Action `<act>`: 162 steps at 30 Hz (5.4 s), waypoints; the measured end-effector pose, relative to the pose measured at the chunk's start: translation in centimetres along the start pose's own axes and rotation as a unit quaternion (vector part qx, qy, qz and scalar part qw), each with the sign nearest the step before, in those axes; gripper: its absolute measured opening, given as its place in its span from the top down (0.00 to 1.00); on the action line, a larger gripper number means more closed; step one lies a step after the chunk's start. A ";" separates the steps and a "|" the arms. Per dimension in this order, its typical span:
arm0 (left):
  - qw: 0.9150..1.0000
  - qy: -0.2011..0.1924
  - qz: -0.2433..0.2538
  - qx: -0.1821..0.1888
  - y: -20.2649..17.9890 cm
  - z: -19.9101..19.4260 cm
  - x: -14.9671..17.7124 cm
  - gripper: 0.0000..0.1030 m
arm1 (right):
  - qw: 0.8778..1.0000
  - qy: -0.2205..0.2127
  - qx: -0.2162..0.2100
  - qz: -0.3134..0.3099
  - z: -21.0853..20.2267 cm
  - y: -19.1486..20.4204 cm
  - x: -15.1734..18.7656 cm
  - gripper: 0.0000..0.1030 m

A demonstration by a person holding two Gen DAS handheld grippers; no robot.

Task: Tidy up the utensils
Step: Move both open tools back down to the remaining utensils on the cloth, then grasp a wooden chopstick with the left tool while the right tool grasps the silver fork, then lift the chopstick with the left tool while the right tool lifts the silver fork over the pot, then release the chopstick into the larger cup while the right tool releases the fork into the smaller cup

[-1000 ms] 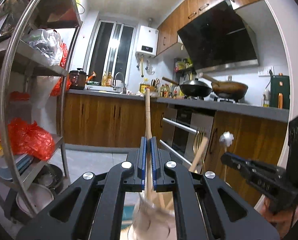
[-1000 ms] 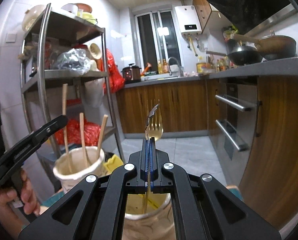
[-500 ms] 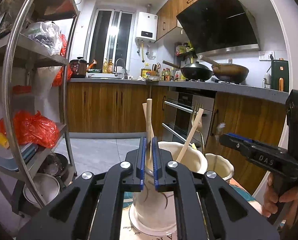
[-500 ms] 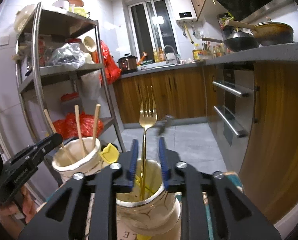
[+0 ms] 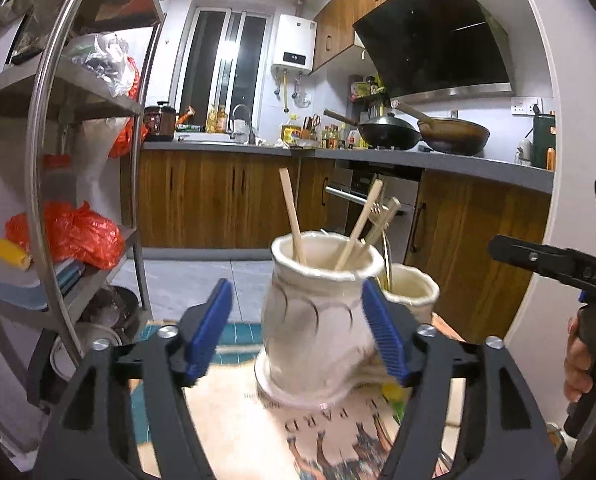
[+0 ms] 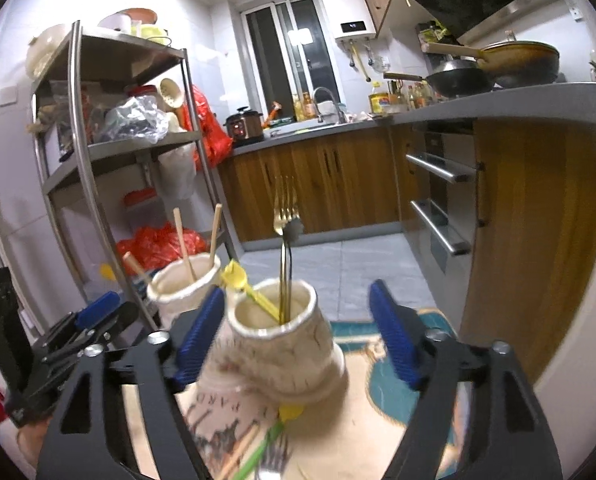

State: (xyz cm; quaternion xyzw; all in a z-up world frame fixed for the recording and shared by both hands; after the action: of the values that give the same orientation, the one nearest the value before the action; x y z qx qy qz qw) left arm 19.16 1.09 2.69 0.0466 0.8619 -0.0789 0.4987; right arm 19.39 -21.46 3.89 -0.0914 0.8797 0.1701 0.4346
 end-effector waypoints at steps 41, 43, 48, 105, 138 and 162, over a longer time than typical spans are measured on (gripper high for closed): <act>0.989 0.139 0.017 0.041 -2.0 -0.9 11.2 0.06 | 0.965 0.248 0.020 -0.081 3.3 3.0 16.4 0.25; 0.989 0.142 0.017 0.043 -2.0 -0.7 11.3 0.06 | 0.958 0.271 0.016 -0.088 4.1 3.6 16.9 0.40; 0.988 0.145 0.020 0.044 -1.9 -0.4 11.4 0.06 | 0.946 0.304 0.026 -0.112 5.6 4.4 17.5 0.59; 0.961 0.232 0.140 0.059 -6.3 2.5 9.8 0.94 | 0.988 0.114 -0.046 -0.090 -0.5 2.9 10.4 0.94; 0.990 -0.125 -0.014 0.063 -1.2 2.8 -15.5 0.94 | 0.995 -0.037 -0.022 -0.087 2.7 3.5 -7.2 0.94; 0.999 0.013 0.026 0.031 0.7 6.0 -5.1 0.94 | 0.996 0.075 -0.002 -0.043 10.2 0.4 -1.5 0.94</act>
State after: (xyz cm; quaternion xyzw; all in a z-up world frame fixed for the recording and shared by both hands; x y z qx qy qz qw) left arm 26.94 0.69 4.12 0.0857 0.8641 -0.0922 0.4873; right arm 27.68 -17.22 -0.61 -0.1424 0.9046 0.1453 0.3746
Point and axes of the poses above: each gripper's, at about its wrist camera, not at the fingertips, and z roughly the way its jaws point, y to its left, x to its underside, the point moved 10 cm from there along z, roughly the way its jaws point, and after that the axes turned 15 degrees about y, right-handed, at the moved point
